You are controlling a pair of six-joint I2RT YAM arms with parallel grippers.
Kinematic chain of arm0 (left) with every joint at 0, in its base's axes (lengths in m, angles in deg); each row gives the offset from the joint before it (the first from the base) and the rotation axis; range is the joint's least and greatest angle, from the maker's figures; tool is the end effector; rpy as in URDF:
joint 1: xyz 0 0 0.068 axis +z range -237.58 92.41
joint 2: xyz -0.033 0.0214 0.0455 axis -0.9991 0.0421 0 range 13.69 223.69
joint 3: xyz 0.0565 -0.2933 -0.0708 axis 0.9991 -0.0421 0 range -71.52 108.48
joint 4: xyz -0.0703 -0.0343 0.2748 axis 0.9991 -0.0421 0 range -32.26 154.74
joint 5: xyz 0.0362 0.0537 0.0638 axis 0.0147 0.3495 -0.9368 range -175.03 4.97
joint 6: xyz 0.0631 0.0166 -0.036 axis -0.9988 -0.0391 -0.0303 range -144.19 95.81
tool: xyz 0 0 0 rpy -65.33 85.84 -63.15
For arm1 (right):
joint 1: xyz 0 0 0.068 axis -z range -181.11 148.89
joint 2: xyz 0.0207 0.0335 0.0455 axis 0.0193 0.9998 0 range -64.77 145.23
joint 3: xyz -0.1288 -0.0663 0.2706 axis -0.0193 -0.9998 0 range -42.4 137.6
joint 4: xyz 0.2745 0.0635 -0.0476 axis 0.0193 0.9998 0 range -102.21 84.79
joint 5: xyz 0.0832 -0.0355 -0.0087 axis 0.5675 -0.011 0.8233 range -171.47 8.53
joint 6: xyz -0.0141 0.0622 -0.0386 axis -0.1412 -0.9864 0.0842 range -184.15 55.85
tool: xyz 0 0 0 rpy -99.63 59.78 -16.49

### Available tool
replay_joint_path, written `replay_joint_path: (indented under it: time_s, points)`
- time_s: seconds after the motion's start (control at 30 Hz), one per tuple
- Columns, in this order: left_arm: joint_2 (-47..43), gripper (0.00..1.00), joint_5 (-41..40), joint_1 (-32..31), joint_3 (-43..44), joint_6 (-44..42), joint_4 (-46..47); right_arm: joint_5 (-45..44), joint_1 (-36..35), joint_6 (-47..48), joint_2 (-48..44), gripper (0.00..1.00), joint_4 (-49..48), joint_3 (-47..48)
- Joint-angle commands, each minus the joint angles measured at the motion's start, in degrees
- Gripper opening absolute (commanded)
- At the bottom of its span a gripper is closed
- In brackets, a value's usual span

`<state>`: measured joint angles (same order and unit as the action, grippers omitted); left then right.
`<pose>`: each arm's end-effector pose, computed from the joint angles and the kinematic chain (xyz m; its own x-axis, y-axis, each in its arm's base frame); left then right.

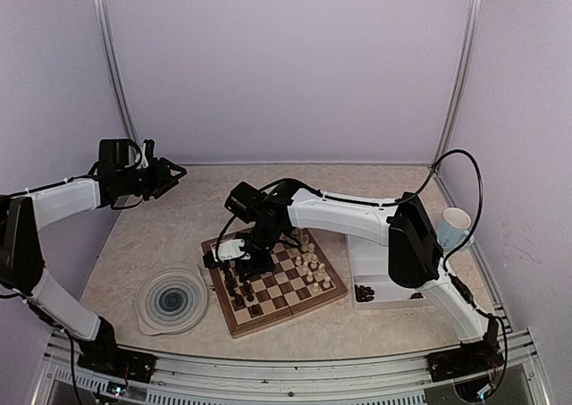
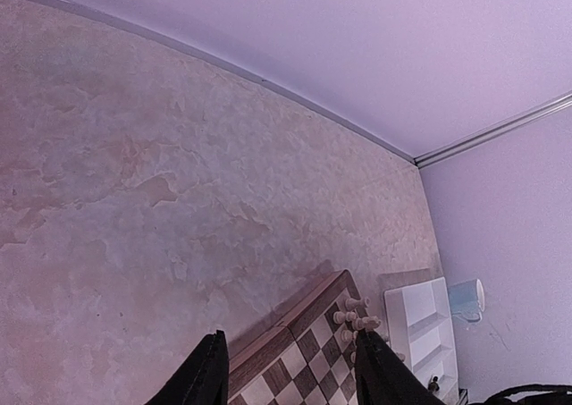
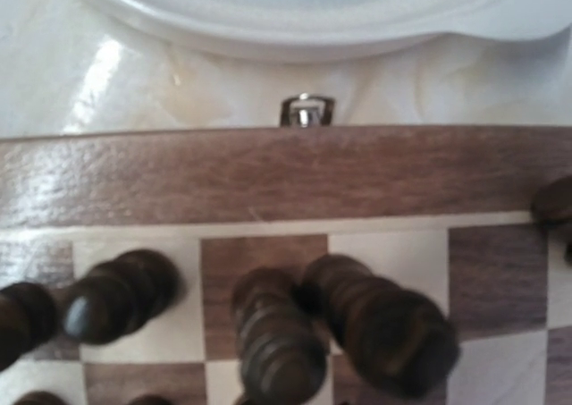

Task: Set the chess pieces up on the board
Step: Move the pawn to d7, then adjust the king at f8.

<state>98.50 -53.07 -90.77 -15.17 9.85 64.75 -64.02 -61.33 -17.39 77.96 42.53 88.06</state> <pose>0.3689 -0.0537 0.2747 -0.6806 -0.4377 -0.5875 0.1580 0.6953 -0.7011 0.2755 0.5194 0.1726 0.3324 -0.8185 -0.4686 -0.9401 -0.3272 -0.0954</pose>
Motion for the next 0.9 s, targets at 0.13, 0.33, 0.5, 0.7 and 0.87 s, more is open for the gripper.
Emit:
replay_joint_path:
  time_s: [0.13, 0.33, 0.5, 0.7, 0.87]
  points:
    - [1.2, 0.50, -4.6, -2.4, 3.6, -6.1, -7.3, -0.5, -0.6, 0.5, -6.6, 0.31, -0.3, -2.5]
    - [1.4, 0.52, -17.8, -12.1, 9.2, -14.6, -21.9, 0.2, -0.4, 1.3, -14.8, 0.34, -1.4, -11.4]
    - [1.7, 0.52, -19.3, -15.5, 8.9, -19.7, -31.0, -0.9, 0.9, 0.5, -23.1, 0.34, -6.2, -22.5]
    - [0.9, 0.52, -17.2, -22.7, 6.7, -22.1, -32.9, -1.1, 3.8, -3.0, -29.3, 0.35, -11.7, -33.0]
    - [-0.9, 0.52, -17.3, -28.9, 5.5, -20.7, -35.2, -1.6, 5.0, -5.3, -32.9, 0.34, -15.5, -39.3]
